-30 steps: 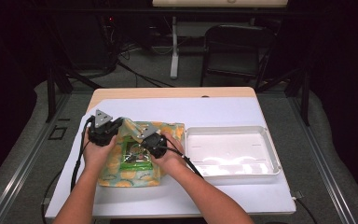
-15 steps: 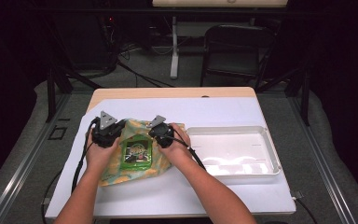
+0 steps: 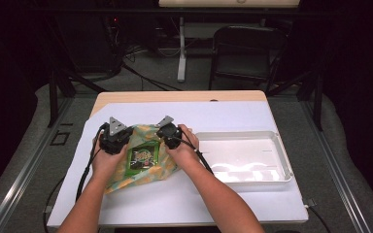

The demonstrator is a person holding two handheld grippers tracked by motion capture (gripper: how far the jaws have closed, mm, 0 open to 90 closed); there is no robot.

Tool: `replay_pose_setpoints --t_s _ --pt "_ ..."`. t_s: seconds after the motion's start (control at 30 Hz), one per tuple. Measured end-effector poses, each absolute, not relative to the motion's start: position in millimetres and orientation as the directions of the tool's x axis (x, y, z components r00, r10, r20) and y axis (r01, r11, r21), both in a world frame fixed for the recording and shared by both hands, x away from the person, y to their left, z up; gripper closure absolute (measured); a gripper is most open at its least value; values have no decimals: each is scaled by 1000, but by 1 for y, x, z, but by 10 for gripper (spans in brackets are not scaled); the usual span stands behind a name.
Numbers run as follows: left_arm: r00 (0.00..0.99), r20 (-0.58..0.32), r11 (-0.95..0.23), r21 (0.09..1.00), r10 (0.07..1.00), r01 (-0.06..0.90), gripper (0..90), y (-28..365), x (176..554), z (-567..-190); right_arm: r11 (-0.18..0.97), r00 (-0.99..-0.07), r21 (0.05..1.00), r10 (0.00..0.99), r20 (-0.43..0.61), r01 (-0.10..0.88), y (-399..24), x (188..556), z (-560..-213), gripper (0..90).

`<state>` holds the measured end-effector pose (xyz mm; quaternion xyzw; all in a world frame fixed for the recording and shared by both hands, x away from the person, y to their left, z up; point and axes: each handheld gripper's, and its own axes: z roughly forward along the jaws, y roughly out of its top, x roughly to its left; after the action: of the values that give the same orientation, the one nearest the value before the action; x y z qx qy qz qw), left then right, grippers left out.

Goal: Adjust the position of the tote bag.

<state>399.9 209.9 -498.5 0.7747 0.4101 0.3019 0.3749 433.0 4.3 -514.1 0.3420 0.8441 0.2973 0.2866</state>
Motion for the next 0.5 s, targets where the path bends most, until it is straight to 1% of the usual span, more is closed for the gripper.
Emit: replay_pose_setpoints --t_s 0.27,0.37,0.43,0.5 --pt "493 157 -404 798 856 448 888 210 404 -504 578 -603 683 758 -248 446 6 443 -523 899" --pt "499 142 -393 805 855 445 824 211 403 -502 564 -602 681 767 -222 468 5 445 -526 898" --pt "489 134 -376 817 862 438 764 212 400 -496 559 -603 678 769 -211 476 4 447 -526 898" --pt "486 106 -340 839 868 425 716 215 395 -489 548 -605 681 773 -190 486 3 448 -526 896"
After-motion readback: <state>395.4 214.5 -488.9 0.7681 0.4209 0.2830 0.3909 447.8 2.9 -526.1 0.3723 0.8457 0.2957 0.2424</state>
